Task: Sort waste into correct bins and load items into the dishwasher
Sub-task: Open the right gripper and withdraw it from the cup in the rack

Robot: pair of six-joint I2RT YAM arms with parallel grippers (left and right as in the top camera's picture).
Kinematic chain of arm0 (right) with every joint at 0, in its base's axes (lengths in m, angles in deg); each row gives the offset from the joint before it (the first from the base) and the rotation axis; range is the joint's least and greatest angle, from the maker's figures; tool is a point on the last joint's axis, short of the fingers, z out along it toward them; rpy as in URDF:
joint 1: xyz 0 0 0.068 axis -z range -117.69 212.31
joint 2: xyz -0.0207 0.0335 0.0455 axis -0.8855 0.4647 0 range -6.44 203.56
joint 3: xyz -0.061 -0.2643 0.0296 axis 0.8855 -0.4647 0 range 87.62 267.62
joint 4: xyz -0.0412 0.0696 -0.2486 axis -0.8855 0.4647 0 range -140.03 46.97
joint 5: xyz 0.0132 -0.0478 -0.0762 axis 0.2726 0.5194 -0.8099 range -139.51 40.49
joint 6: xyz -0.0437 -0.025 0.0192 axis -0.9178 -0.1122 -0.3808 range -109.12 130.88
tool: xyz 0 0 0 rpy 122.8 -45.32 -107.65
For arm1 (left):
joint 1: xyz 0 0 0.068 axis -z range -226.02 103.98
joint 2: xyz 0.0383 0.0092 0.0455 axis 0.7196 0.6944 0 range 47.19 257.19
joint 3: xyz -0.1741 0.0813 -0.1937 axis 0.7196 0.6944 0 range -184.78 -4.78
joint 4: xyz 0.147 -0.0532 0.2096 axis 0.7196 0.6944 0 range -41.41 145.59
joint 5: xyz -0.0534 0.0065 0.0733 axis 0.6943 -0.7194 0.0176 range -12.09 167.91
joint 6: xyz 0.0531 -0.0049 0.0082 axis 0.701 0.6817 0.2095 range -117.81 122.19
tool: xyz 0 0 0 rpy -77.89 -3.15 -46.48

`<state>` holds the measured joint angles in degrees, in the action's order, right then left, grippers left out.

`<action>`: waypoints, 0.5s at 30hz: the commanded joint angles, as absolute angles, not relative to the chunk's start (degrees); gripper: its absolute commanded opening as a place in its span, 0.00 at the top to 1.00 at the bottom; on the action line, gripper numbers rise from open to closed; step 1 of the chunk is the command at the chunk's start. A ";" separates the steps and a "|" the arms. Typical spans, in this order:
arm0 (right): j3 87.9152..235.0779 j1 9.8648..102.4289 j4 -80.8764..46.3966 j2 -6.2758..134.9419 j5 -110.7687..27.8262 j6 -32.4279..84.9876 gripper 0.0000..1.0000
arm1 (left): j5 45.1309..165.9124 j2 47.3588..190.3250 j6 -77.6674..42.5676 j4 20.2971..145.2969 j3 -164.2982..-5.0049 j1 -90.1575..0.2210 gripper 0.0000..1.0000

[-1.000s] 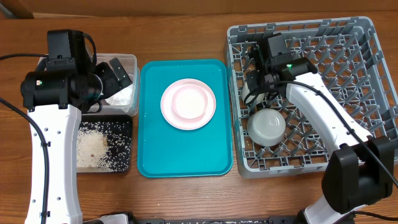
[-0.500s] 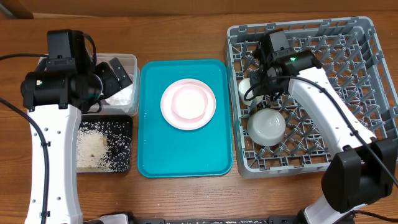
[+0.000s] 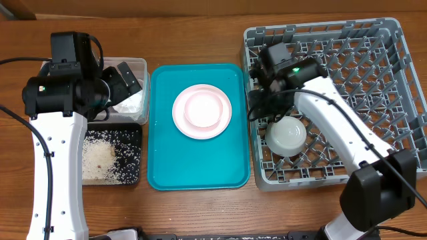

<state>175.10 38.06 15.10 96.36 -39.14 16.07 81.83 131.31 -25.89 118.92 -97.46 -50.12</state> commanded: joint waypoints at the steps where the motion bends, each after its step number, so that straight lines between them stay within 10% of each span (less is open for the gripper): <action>1: 172.50 35.85 13.55 95.51 -40.48 18.70 0.76 | 81.96 130.83 -24.82 118.85 -98.60 -49.59 0.00; 15: 171.12 34.93 10.70 95.58 -50.12 23.02 0.72 | 81.96 130.83 -24.82 118.85 -98.60 -49.59 0.00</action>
<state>171.50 35.20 10.66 96.36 -48.06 21.56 81.81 131.31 -25.89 118.89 -97.46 -50.12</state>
